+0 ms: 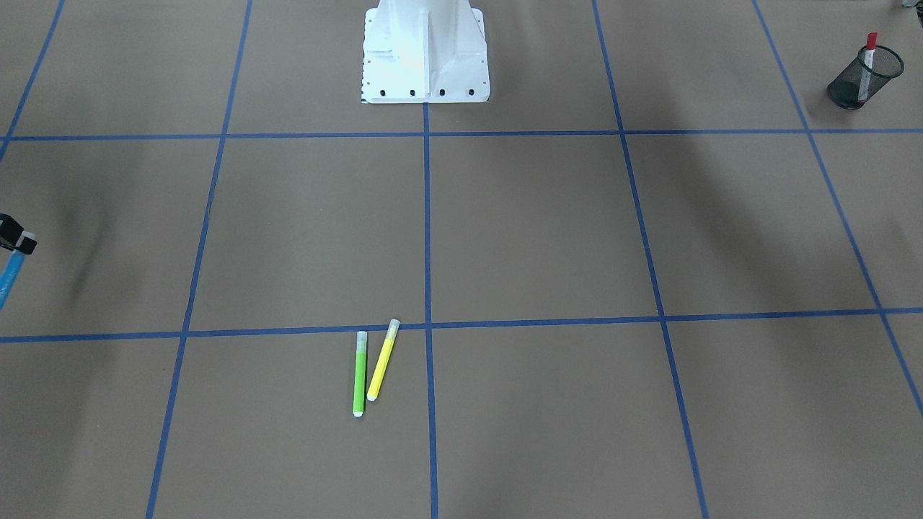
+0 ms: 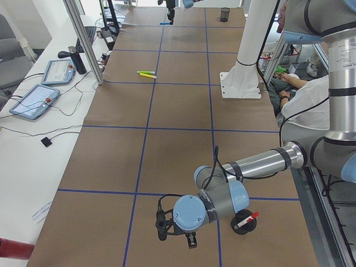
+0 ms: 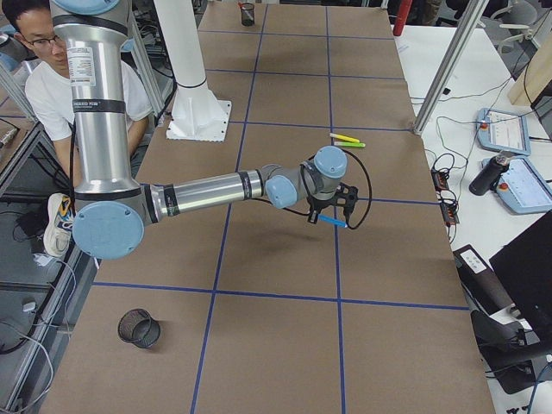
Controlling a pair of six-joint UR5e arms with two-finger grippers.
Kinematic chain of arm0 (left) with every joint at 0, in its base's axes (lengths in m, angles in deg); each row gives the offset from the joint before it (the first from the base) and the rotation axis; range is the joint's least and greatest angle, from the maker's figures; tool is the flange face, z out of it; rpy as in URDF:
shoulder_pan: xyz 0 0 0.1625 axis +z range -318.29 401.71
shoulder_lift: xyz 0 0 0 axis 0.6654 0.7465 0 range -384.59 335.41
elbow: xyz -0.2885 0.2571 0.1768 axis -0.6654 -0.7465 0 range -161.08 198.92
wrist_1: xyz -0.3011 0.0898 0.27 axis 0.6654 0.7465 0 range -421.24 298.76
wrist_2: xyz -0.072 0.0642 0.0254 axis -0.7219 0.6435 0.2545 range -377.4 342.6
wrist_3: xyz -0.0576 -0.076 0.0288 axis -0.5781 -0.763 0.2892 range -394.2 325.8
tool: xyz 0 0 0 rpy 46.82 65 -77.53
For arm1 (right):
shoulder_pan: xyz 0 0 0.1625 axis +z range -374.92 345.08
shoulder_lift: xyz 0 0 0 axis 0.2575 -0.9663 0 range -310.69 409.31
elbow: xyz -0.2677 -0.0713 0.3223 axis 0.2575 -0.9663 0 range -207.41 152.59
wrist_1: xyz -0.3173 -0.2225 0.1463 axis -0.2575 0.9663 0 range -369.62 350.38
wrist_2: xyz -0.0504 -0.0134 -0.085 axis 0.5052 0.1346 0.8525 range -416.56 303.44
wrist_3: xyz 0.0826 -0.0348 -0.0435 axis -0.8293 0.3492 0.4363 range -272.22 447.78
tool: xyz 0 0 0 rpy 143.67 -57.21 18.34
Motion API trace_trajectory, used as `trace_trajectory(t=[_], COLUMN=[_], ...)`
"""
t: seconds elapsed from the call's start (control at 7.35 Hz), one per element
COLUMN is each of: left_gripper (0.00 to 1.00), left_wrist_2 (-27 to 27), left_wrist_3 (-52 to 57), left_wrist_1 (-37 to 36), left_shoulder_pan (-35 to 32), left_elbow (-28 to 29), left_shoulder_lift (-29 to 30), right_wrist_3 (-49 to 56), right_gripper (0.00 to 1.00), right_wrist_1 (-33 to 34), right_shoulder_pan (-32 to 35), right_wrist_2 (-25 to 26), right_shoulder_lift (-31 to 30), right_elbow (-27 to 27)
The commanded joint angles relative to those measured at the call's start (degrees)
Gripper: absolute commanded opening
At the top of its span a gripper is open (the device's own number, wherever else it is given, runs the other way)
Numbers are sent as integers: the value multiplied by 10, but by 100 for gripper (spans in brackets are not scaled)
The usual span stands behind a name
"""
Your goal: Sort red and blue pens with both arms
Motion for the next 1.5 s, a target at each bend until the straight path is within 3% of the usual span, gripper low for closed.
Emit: trace_trajectory(t=[0.0, 0.14, 0.41, 0.82, 1.09, 1.36], left_gripper=[100, 100, 100, 100, 100, 100], left_wrist_2=[-60, -67, -79, -79, -76, -72], left_wrist_3=[-101, -141, -239, -364, -389, -387], left_wrist_1=[21, 22, 25, 106, 112, 112], left_shoulder_pan=[22, 39, 94, 147, 182, 184], left_elbow=[-3, -7, -34, -46, -57, -57], left_shoulder_lift=[66, 95, 141, 181, 192, 199], right_wrist_3=[224, 295, 399, 572, 694, 742], right_gripper=[0, 0, 0, 0, 0, 0], right_wrist_1=[152, 226, 321, 454, 566, 601], right_shoulder_pan=[49, 54, 56, 66, 91, 98], right_wrist_2=[61, 104, 112, 127, 183, 190], right_shoulder_lift=[10, 32, 19, -38, -48, -93], right_elbow=[-15, -15, -16, -12, -17, -17])
